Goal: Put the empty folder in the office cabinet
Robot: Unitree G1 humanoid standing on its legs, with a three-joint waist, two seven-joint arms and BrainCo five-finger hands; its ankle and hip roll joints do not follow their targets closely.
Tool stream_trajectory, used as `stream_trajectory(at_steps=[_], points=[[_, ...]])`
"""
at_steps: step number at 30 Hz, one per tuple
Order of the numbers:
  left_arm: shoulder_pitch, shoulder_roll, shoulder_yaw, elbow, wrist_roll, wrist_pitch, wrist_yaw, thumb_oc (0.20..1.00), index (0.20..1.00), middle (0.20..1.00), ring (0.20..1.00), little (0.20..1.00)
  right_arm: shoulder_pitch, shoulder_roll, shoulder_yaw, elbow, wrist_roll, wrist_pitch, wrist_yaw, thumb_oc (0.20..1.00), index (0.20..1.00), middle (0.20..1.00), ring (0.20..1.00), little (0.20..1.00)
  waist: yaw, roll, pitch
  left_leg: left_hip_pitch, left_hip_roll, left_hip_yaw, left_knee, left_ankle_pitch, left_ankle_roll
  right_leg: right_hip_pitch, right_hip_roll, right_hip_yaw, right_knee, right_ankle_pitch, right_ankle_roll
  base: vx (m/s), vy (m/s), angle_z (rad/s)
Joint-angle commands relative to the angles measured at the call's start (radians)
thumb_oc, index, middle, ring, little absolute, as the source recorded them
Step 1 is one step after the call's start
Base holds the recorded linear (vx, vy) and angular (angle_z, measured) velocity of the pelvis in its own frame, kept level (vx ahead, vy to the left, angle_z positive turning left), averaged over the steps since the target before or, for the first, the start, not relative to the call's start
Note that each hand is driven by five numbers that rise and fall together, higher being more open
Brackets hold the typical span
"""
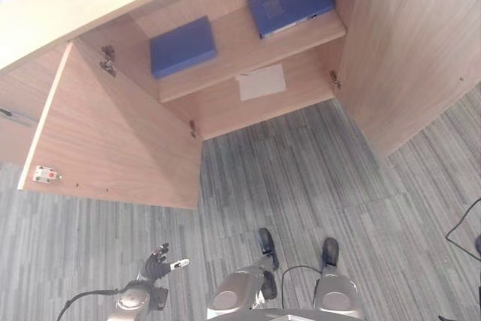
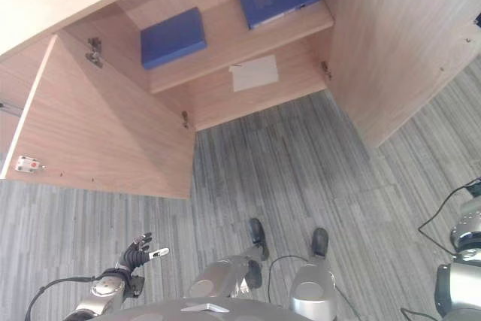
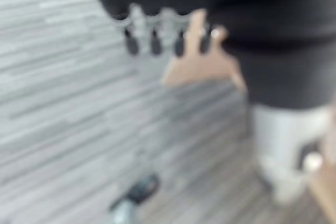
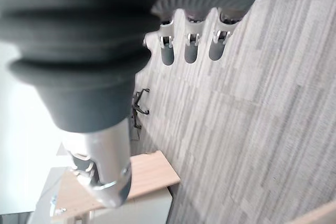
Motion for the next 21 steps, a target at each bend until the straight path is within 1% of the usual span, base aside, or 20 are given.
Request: stream_trajectory(at_steps=[1, 3, 4, 7, 8, 9, 10, 12, 13, 16, 17, 19, 20, 21], points=[[-0.049, 0.024, -0.021, 0.007, -0.053, 0.002, 0.035, 1.000, 1.000, 1.000, 1.000, 1.000, -0.101, -0.100, 0.000, 0.032, 0.011, 0.008, 0.048, 1.000, 1.000, 1.000, 1.000, 1.000, 0.022, -0.047, 0.004, 0.032, 0.049, -0.010, 0.058, -0.112, -0.064, -0.123, -0.006, 0.029, 0.214, -0.202, -0.040, 0.06, -0.023, -0.11], [-0.049, 0.024, -0.021, 0.007, -0.053, 0.002, 0.035, 1.000, 1.000, 1.000, 1.000, 1.000, -0.101, -0.100, 0.000, 0.032, 0.011, 0.008, 0.048, 1.000, 1.000, 1.000, 1.000, 1.000, 0.022, -0.047, 0.004, 0.032, 0.049, -0.010, 0.058, -0.112, -0.064, -0.123, -0.006, 0.029, 0.214, -0.202, -0.040, 0.03, -0.059, -0.06], [-0.046, 0.036, -0.020, -0.013, -0.066, 0.013, 0.034, 1.000, 1.000, 1.000, 1.000, 1.000, -0.201, -0.186, 0.029, 0.062, 0.016, 0.030, 0.100, 1.000, 1.000, 1.000, 1.000, 1.000, 0.030, -0.025, 0.037, -0.003, 0.058, -0.007, 0.072, -0.101, -0.075, -0.181, -0.022, 0.005, 0.284, -0.235, -0.049, 0.00, -0.095, 0.00], [-0.046, 0.036, -0.020, -0.013, -0.066, 0.013, 0.034, 1.000, 1.000, 1.000, 1.000, 1.000, -0.201, -0.186, 0.029, 0.062, 0.016, 0.030, 0.100, 1.000, 1.000, 1.000, 1.000, 1.000, 0.030, -0.025, 0.037, -0.003, 0.058, -0.007, 0.072, -0.101, -0.075, -0.181, -0.022, 0.005, 0.284, -0.235, -0.049, -0.02, -0.037, 0.00], [-0.040, 0.052, -0.033, -0.026, -0.073, 0.010, 0.028, 1.000, 1.000, 1.000, 1.000, 1.000, -0.315, -0.254, 0.089, 0.076, -0.053, 0.035, 0.116, 1.000, 1.000, 1.000, 1.000, 1.000, 0.038, -0.006, 0.056, -0.046, 0.058, -0.009, 0.083, -0.095, -0.078, -0.251, -0.039, 0.002, 0.346, -0.257, -0.056, -0.06, -0.015, -0.01], [-0.040, 0.052, -0.033, -0.026, -0.073, 0.010, 0.028, 1.000, 1.000, 1.000, 1.000, 1.000, -0.315, -0.254, 0.089, 0.076, -0.053, 0.035, 0.116, 1.000, 1.000, 1.000, 1.000, 1.000, 0.038, -0.006, 0.056, -0.046, 0.058, -0.009, 0.083, -0.095, -0.078, -0.251, -0.039, 0.002, 0.346, -0.257, -0.056, -0.14, -0.065, 0.07], [-0.027, 0.072, -0.022, -0.035, -0.119, 0.006, 0.034, 1.000, 1.000, 1.000, 1.000, 1.000, -0.554, -0.328, 0.240, 0.091, -0.085, 0.038, 0.121, 1.000, 1.000, 1.000, 1.000, 1.000, 0.059, 0.023, 0.084, -0.112, 0.048, 0.011, 0.093, -0.085, -0.083, -0.355, -0.088, -0.015, 0.414, -0.269, -0.046, -0.08, -0.050, 0.07], [-0.027, 0.072, -0.022, -0.035, -0.119, 0.006, 0.034, 1.000, 1.000, 1.000, 1.000, 1.000, -0.554, -0.328, 0.240, 0.091, -0.085, 0.038, 0.121, 1.000, 1.000, 1.000, 1.000, 1.000, 0.059, 0.023, 0.084, -0.112, 0.048, 0.011, 0.093, -0.085, -0.083, -0.355, -0.088, -0.015, 0.414, -0.269, -0.046, -0.07, -0.036, 0.01], [-0.017, 0.077, -0.019, -0.042, -0.107, 0.004, 0.010, 1.000, 1.000, 1.000, 1.000, 1.000, -0.698, -0.351, 0.336, 0.090, -0.130, 0.049, 0.133, 1.000, 1.000, 1.000, 1.000, 1.000, 0.072, 0.039, 0.094, -0.146, 0.052, 0.022, 0.088, -0.074, -0.091, -0.402, -0.108, -0.024, 0.436, -0.272, -0.045, -0.07, -0.021, -0.05], [-0.017, 0.077, -0.019, -0.042, -0.107, 0.004, 0.010, 1.000, 1.000, 1.000, 1.000, 1.000, -0.698, -0.351, 0.336, 0.090, -0.130, 0.049, 0.133, 1.000, 1.000, 1.000, 1.000, 1.000, 0.072, 0.039, 0.094, -0.146, 0.052, 0.022, 0.088, -0.074, -0.091, -0.402, -0.108, -0.024, 0.436, -0.272, -0.045, -0.03, -0.008, 0.01], [-0.003, 0.076, -0.024, -0.053, -0.127, 0.000, 0.018, 1.000, 1.000, 1.000, 1.000, 1.000, -0.794, -0.353, 0.413, 0.088, -0.138, 0.040, 0.121, 1.000, 1.000, 1.000, 1.000, 1.000, 0.078, 0.054, 0.103, -0.161, 0.046, 0.011, 0.091, -0.072, -0.091, -0.425, -0.109, -0.015, 0.449, -0.276, -0.051, -0.02, -0.004, 0.08], [-0.003, 0.076, -0.024, -0.053, -0.127, 0.000, 0.018, 1.000, 1.000, 1.000, 1.000, 1.000, -0.794, -0.353, 0.413, 0.088, -0.138, 0.040, 0.121, 1.000, 1.000, 1.000, 1.000, 1.000, 0.078, 0.054, 0.103, -0.161, 0.046, 0.011, 0.091, -0.072, -0.091, -0.425, -0.109, -0.015, 0.449, -0.276, -0.051, -0.01, -0.002, 0.04], [0.016, 0.075, -0.010, -0.051, -0.141, -0.010, 0.001, 1.000, 1.000, 1.000, 1.000, 1.000, -0.972, -0.319, 0.553, 0.080, -0.215, 0.024, 0.160, 1.000, 1.000, 1.000, 1.000, 1.000, 0.090, 0.079, 0.122, -0.183, 0.039, -0.018, 0.099, -0.070, -0.097, -0.466, -0.121, 0.006, 0.473, -0.281, -0.057, 0.00, 0.000, 0.00], [0.016, 0.075, -0.010, -0.051, -0.141, -0.010, 0.001, 1.000, 1.000, 1.000, 1.000, 1.000, -0.972, -0.319, 0.553, 0.080, -0.215, 0.024, 0.160, 1.000, 1.000, 1.000, 1.000, 1.000, 0.090, 0.079, 0.122, -0.183, 0.039, -0.018, 0.099, -0.070, -0.097, -0.466, -0.121, 0.006, 0.473, -0.281, -0.057, 0.00, 0.000, 0.00]])
